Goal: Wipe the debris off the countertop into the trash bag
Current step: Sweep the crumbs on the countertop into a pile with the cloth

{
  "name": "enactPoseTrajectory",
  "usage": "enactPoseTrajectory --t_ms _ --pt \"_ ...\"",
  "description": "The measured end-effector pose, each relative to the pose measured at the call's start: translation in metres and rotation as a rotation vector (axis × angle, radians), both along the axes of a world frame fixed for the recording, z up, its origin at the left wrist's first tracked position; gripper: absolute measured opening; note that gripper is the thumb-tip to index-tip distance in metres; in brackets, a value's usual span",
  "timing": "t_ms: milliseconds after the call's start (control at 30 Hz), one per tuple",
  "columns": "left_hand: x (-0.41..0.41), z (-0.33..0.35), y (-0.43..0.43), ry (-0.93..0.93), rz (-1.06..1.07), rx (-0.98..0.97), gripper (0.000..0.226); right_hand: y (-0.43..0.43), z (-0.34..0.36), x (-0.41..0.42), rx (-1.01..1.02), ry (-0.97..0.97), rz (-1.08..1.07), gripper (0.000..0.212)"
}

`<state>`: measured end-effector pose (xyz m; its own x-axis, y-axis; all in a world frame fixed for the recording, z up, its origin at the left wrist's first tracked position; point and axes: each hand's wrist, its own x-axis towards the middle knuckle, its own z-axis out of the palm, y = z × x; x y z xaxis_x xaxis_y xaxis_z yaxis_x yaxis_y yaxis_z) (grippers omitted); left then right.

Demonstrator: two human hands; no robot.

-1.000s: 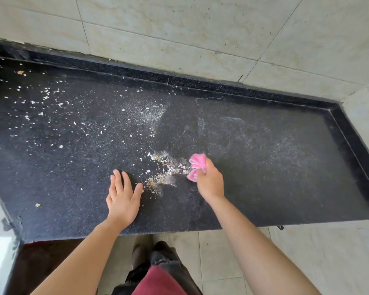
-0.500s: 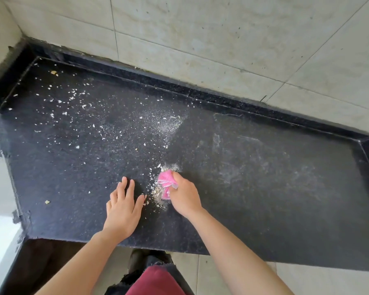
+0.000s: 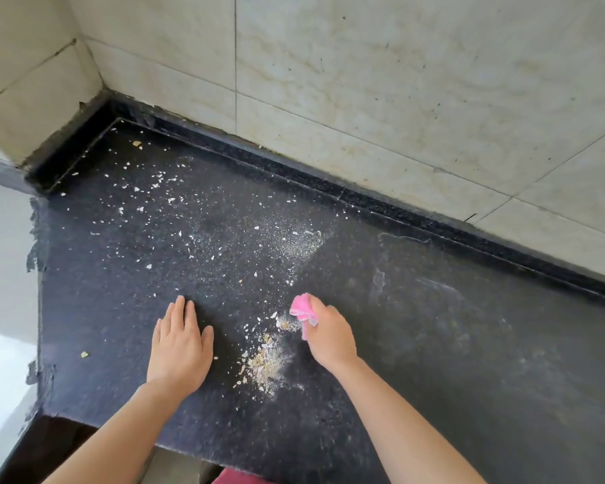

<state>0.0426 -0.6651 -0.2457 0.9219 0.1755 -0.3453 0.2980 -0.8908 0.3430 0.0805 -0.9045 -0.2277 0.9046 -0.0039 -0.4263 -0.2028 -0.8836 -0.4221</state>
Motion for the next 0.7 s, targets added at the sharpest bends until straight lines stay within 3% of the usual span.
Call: enactPoseTrajectory --t_ms 67,267,400,533,700 --pt "0.005 0.001 -0.001 -0.017 0.015 0.042 0.055 0.019 0.006 -0.003 0.112 0.047 0.106 0.052" --pt "0.028 0.009 0.006 -0.134 0.063 0.118 0.021 -0.009 0.039 0.052 0.165 0.029 0.015 0.045" --pt "0.037 0.015 0.013 -0.221 0.204 -0.068 0.025 -0.014 0.068 0.084 0.396 0.149 -0.104 0.021" --pt "0.03 0.031 0.029 -0.292 0.287 -0.163 0.032 0.024 0.075 0.095 0.425 0.132 -0.034 0.02" --pt "0.006 0.048 0.066 -0.301 0.392 -0.239 0.019 0.099 0.075 0.076 0.372 0.072 0.166 0.021"
